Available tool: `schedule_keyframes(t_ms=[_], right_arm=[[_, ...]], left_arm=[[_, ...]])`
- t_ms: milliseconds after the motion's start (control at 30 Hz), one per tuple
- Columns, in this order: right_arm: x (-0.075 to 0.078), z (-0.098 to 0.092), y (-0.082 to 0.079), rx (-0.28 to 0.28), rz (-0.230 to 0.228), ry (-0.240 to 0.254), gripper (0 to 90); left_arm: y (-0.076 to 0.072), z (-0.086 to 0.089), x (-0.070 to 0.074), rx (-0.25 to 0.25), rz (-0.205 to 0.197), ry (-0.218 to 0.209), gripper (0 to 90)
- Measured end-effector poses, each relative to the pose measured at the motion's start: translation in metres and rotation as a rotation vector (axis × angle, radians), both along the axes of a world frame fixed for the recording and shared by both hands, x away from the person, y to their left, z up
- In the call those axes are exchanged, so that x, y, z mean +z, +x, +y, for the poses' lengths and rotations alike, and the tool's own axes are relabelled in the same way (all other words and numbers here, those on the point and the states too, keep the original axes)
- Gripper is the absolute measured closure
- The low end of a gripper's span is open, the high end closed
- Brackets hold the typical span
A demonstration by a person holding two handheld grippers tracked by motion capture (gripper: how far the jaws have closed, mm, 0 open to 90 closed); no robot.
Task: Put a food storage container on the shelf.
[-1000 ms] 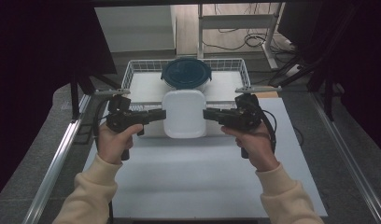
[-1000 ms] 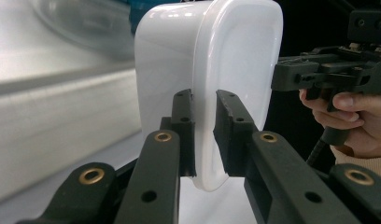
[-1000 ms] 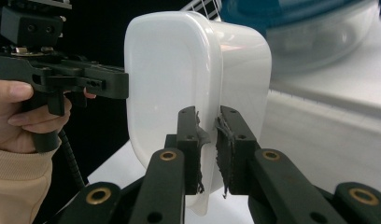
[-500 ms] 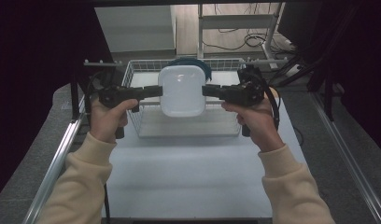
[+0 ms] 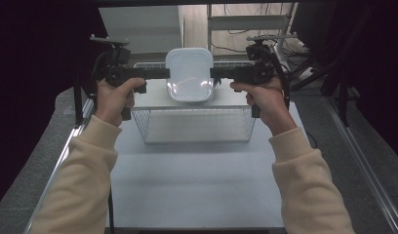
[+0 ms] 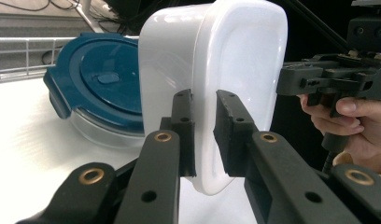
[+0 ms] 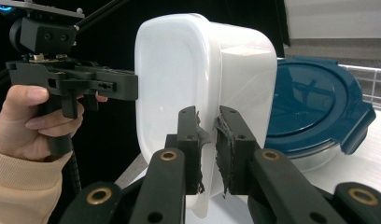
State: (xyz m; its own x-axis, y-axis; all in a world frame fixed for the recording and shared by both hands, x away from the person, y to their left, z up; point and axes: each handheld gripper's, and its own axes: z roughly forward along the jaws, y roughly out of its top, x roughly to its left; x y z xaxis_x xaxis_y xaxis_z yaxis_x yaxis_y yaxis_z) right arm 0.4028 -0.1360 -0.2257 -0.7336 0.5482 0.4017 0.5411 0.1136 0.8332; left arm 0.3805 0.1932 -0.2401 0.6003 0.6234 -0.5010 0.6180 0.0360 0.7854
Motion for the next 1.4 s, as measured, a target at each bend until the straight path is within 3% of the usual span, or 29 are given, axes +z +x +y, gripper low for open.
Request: schedule_keyframes(t_ms=[433, 633, 933, 1167, 1400], right_arm=[[0.007, 0.001, 0.031, -0.011, 0.050, 0.003, 79.5], [0.008, 0.003, 0.043, -0.021, 0.086, -0.005, 79.4], [0.004, 0.002, 0.075, -0.050, 0.203, 0.012, 75.8], [-0.009, -0.002, 0.107, -0.063, 0.322, 0.089, 70.8], [-0.021, -0.004, 0.121, -0.072, 0.400, 0.150, 67.7]], left_arm=[[0.029, -0.001, 0.009, 0.014, 0.029, 0.003, 78.9], [0.047, 0.001, 0.005, 0.005, 0.085, -0.016, 78.7], [0.078, 0.002, 0.003, 0.009, 0.165, -0.073, 78.0], [0.106, 0.006, -0.010, 0.025, 0.244, -0.162, 75.4], [0.115, 0.007, -0.019, 0.031, 0.278, -0.184, 72.4]])
